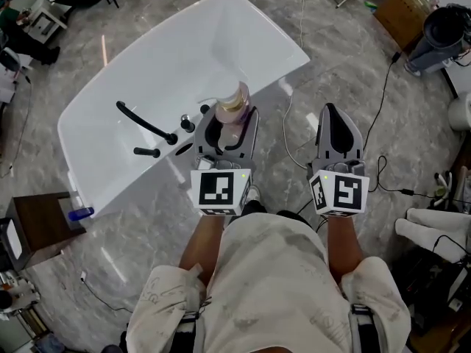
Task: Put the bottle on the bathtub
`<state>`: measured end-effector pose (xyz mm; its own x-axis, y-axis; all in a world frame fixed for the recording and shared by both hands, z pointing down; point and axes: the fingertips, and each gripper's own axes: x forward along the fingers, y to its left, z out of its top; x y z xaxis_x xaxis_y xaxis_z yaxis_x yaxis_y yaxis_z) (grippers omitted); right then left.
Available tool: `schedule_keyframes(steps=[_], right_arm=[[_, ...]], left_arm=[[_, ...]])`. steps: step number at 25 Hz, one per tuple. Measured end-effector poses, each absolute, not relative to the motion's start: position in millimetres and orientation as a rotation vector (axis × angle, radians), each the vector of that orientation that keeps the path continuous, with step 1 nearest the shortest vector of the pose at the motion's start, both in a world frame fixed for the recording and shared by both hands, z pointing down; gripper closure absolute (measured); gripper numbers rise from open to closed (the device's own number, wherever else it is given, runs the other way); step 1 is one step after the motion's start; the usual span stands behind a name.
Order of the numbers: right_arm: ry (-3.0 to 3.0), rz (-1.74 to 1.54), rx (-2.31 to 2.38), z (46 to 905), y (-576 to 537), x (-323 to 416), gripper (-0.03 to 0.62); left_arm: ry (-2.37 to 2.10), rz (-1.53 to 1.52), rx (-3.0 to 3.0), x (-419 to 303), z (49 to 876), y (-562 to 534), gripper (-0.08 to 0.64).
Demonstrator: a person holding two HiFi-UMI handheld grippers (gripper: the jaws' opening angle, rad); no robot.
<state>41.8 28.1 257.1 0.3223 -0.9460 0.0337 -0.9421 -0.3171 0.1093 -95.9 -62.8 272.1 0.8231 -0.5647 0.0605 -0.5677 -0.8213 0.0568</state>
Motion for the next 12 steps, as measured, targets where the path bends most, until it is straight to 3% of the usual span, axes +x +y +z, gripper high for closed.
schedule_keyframes(steps=[12], right_arm=[[-1.713,-0.057,2.516,261.8,7.3,59.4,0.604]], left_arm=[[-0.819,0.102,2.936,-63.9,289.8,-90.9,0.337]])
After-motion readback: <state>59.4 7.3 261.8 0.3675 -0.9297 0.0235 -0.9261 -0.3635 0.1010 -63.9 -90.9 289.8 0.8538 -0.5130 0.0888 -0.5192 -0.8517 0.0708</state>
